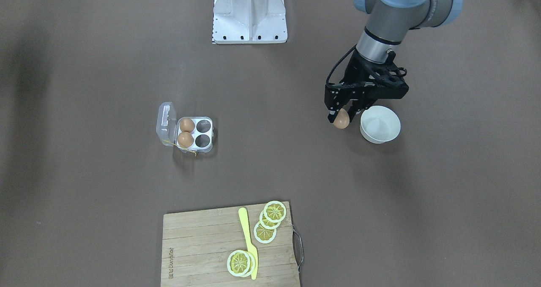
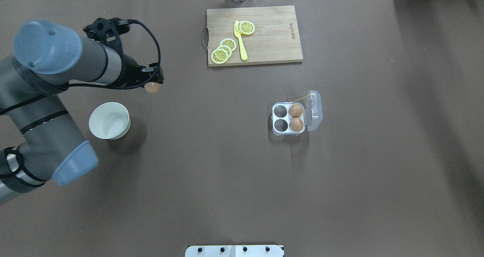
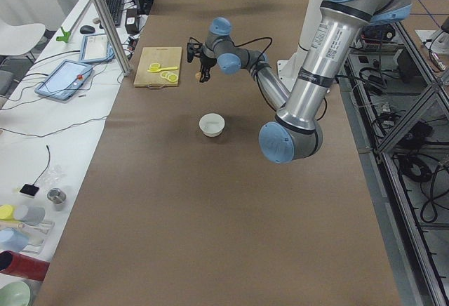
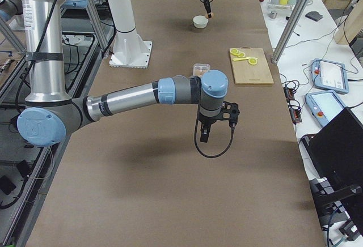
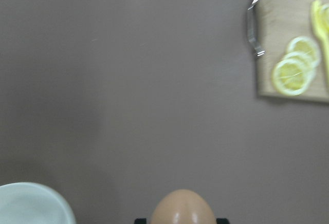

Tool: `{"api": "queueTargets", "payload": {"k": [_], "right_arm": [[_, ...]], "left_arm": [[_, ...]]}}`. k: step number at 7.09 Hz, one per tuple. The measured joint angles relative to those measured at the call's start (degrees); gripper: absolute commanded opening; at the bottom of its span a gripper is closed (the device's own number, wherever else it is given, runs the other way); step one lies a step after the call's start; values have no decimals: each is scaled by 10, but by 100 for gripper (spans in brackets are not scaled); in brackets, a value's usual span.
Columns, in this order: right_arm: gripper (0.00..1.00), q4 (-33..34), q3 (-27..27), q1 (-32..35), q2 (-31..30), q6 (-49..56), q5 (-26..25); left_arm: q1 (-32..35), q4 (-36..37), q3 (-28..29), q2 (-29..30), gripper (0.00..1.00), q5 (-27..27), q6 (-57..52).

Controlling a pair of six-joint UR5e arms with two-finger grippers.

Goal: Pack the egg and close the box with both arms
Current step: 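Lift the egg with the left gripper and carry it to the egg box, then lower the egg into the empty slot and open the left gripper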

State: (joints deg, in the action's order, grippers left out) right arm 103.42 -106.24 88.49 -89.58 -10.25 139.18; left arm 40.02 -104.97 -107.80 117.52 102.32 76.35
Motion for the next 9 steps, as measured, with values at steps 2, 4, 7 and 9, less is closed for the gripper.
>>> {"api": "queueTargets", "payload": {"k": [2,4,7,9], "right_arm": [[100,-2,0,-3,1,1,4],[100,-3,1,-11,5,1,2],[100,-3,0,-19,10,1,2],[100,-3,1,-23,13,0,4]], "left_arm": [[-85,-76,49,57,0,-131,54],[-153,-181,132,102,0,-249,83],[-191,-237,279,205,0,-330,88],[-205,-244,353,262,0,-360,86]]}}
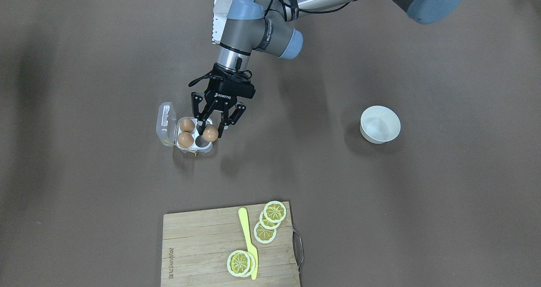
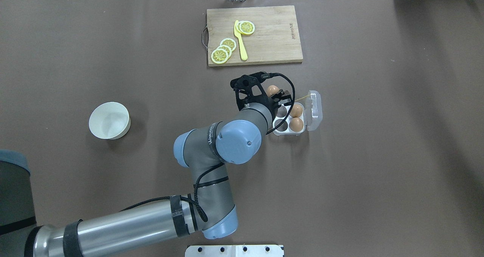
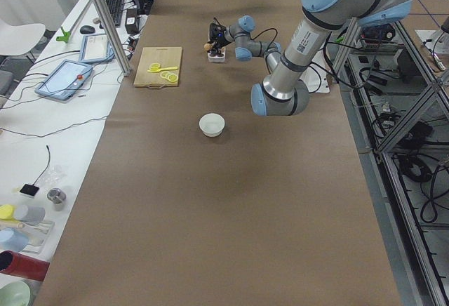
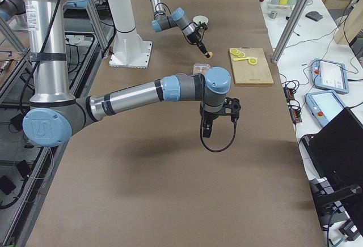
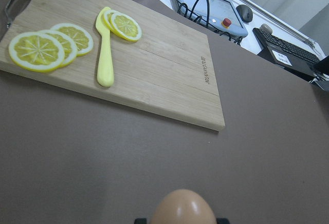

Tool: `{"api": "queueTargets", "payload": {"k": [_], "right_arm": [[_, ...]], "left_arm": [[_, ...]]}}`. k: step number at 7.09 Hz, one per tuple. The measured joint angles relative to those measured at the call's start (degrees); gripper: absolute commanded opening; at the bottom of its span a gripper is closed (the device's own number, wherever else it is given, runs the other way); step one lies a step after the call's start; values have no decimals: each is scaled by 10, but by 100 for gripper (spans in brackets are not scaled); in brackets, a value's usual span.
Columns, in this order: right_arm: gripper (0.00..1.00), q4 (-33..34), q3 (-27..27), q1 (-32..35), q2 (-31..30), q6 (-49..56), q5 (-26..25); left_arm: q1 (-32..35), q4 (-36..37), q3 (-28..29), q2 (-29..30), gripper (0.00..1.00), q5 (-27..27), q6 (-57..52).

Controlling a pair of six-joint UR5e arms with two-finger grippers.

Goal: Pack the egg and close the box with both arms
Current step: 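Lower the egg into the empty slot and open the left gripper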

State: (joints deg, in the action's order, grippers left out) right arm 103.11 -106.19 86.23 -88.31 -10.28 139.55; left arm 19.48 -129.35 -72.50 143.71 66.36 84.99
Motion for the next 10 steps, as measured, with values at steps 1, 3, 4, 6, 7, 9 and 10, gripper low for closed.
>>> {"api": "queueTargets", "payload": {"k": [1,3,4,6,7,9,10], "right_arm": [[100,0,0,-1,4,-1,1],[100,1,0,-2,8,-4,6],[100,2,1,-3,10,-5,7],[100,4,1,-3,11,-8,7],[100,4,0,-4,11,-8,8],[100,5,-1,-4,11,-9,10],[100,4,-1,-4,11,-10,11]], "left_arm": [[-9,-1,13,8,0,-14,-1],[-21,-1,24,12,0,-23,-2],[-28,-1,26,11,0,-24,-2],[-37,-1,29,11,0,-26,-2],[-38,-1,30,12,41,-27,-2],[-39,-1,30,12,98,-27,-2],[-40,0,31,10,98,-27,-2]]}}
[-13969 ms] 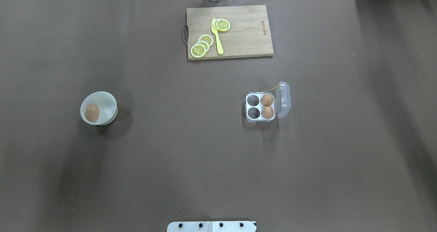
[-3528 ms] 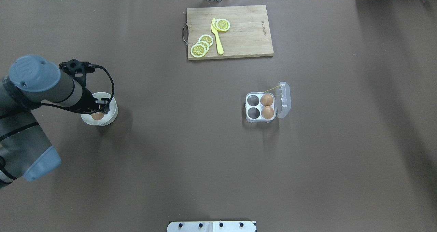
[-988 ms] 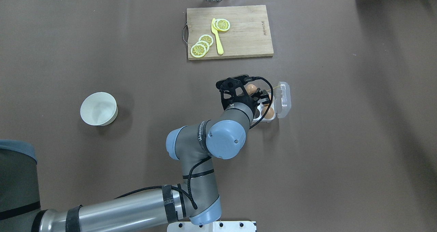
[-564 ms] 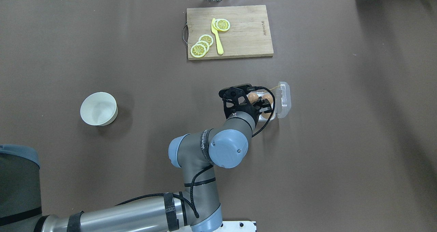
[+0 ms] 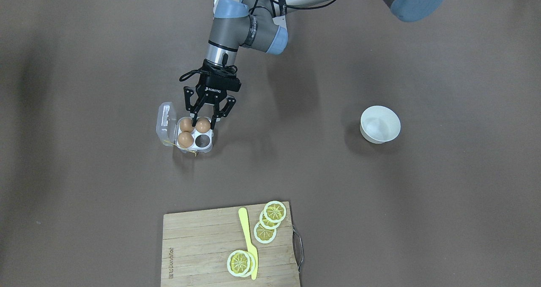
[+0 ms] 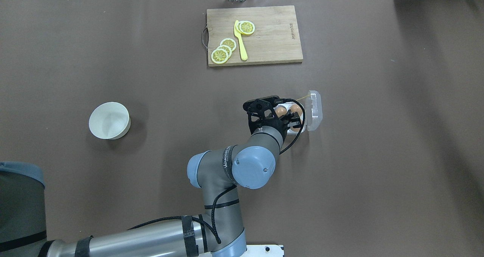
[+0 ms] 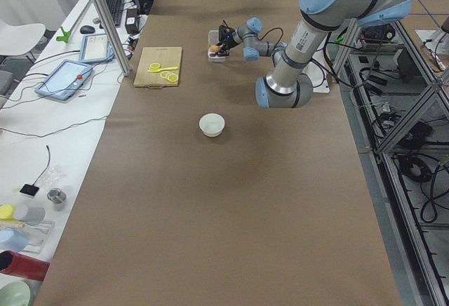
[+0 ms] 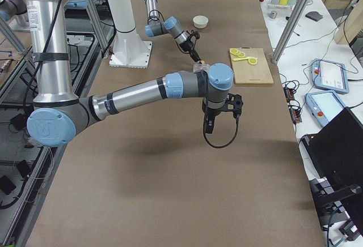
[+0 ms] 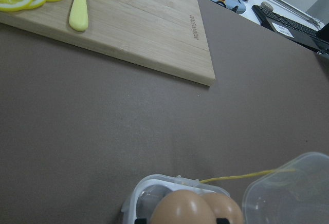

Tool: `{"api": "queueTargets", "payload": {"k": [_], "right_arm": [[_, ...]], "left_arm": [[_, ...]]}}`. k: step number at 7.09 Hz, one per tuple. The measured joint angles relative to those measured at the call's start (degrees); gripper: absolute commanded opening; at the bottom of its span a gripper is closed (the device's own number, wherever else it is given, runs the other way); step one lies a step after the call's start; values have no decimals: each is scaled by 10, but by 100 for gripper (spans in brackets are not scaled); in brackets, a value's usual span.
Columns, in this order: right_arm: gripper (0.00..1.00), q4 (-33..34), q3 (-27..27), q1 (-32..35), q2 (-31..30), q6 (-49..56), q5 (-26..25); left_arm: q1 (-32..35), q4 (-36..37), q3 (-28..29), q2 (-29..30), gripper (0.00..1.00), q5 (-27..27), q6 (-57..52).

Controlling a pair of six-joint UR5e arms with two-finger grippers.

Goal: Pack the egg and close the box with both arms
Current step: 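Lower the egg into the empty slot and open the left gripper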

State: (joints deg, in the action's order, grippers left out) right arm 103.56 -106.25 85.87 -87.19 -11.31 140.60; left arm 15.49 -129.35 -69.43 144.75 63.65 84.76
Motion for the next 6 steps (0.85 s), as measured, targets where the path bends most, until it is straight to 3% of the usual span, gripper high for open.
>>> {"api": "queueTargets", "payload": {"k": [3,6], "right_arm": [[100,1,0,0,4,-4,1],[100,-1,-9,-8,22,-35,6]], "left_arm": [[-1,1,-9,0,98,1,-2],[25,4,-74,-29,98,20,-49]]}}
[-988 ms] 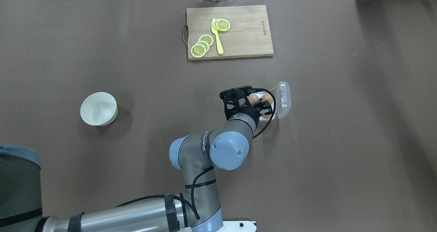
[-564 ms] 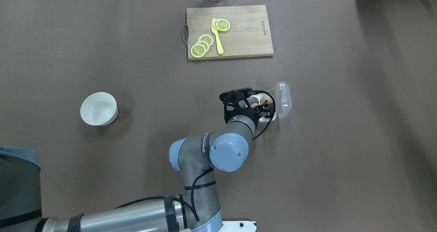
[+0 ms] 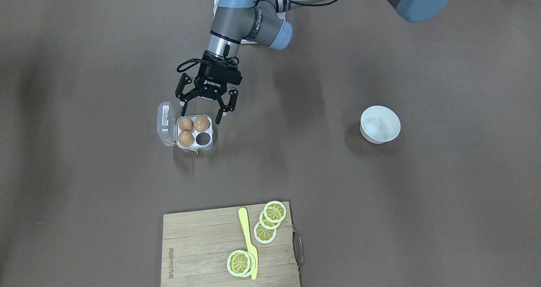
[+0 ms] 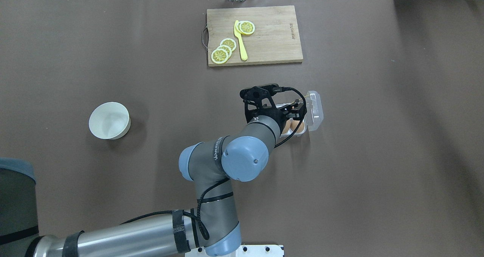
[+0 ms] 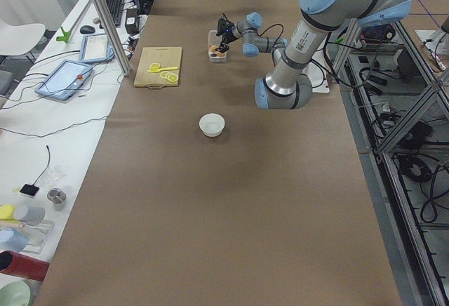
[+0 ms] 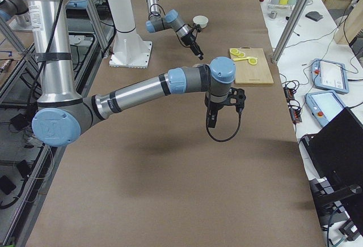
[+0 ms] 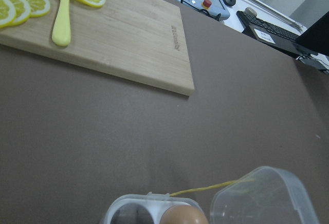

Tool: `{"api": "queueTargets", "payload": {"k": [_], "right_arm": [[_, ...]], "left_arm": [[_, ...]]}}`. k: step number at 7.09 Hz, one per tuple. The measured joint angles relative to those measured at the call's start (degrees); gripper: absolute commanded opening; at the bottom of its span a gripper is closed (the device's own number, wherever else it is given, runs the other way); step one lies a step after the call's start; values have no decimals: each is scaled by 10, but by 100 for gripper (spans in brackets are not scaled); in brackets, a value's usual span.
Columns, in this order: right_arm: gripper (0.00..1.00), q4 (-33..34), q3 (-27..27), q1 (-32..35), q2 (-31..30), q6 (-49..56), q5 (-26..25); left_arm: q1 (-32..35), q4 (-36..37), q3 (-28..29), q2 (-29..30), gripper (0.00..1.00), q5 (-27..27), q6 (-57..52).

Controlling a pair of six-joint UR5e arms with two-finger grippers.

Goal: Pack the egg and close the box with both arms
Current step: 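Withdraw the left gripper from the box while the right arm approaches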

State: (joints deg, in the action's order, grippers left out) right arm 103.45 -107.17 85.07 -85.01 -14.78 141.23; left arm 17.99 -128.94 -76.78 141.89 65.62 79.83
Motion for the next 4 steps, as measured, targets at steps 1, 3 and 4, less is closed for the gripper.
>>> {"api": "queueTargets", "payload": {"k": [1,3,4], "right_arm": [[100,-3,-2,-8,6,-11,6],[77,-6,-5,-29,8,-32,31],[61,-7,-13,-43,7,-49,43]], "left_arm": [[21,6,-30,-28,98,40,-15],[87,51,-117,-94,98,159,-29],[135,92,-164,-119,98,236,-30]]}}
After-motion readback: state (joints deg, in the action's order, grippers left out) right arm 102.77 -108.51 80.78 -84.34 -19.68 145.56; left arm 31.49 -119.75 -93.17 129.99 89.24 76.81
